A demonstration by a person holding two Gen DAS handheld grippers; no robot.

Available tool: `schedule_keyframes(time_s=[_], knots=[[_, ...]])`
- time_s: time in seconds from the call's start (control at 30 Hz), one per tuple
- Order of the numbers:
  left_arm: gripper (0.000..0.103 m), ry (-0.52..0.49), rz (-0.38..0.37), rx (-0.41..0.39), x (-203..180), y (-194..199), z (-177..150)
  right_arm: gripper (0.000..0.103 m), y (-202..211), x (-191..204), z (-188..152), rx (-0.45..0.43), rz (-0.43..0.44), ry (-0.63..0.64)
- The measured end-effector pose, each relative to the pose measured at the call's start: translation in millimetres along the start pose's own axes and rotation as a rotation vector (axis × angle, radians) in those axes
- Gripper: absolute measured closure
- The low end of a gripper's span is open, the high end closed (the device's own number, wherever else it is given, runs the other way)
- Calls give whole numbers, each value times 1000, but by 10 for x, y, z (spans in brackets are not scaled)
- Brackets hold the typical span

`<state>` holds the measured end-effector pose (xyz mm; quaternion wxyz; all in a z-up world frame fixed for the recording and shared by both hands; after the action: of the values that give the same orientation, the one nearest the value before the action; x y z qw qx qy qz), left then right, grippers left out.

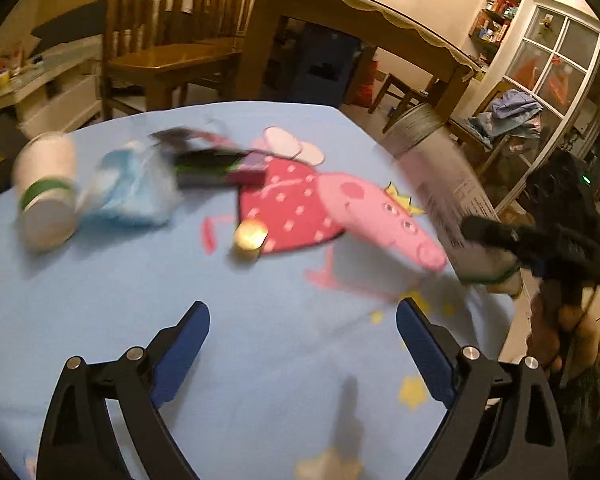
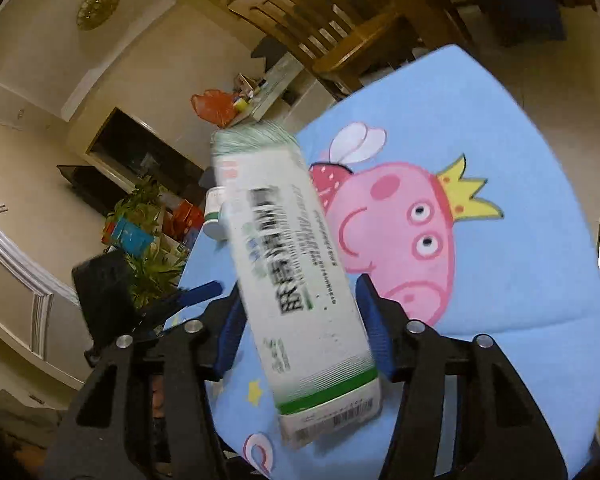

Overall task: Collect trash
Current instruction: 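Grasp the white ointment box with the right tool while the left tool grasps the small yellow cap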

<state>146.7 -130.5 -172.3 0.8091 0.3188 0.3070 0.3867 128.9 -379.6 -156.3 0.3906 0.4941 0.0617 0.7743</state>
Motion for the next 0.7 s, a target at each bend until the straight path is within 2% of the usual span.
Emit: schedule_keyframes(time_s=[0.03, 0.2, 0.27, 0.3, 0.37, 0.47, 0.5, 0.6, 0.7], knots=[[12, -1, 5, 5, -9, -80, 67, 59, -2, 0, 12, 0, -2, -3], [14, 34, 54, 42, 59, -420, 281, 60, 10, -21, 42, 15, -30, 5], [28, 32, 82, 33, 91, -448, 300, 61, -79, -24, 23, 39, -49, 3], [32, 22, 100, 30, 98, -450, 306, 61, -86, -70, -28, 48, -49, 6], [58, 1, 124, 30, 103, -431, 306, 61, -85, -8, -68, 60, -73, 47], [80, 8, 155, 31, 184, -406, 305, 61, -118, 63, -90, 62, -108, 91], [83, 22, 153, 33, 222, -397, 300, 61, -133, 68, -86, 61, -115, 98], [83, 56, 124, 40, 294, -378, 303, 61, -88, 71, -99, 50, -135, 112], [83, -7, 196, 39, 203, -346, 247, 61, -53, 42, -63, 24, -141, 104]])
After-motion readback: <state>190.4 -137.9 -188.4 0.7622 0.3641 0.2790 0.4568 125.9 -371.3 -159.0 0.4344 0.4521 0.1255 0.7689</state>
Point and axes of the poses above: each gripper's, at about its wrist camera, not at the fingertips, and y roughly against the way its jaws point, x to its left, z to its top, the point moved 6 cm from there along -y, roughly the way its jaws point, and after that the axes turned 2 degrees about z, right-handed, at the moved point
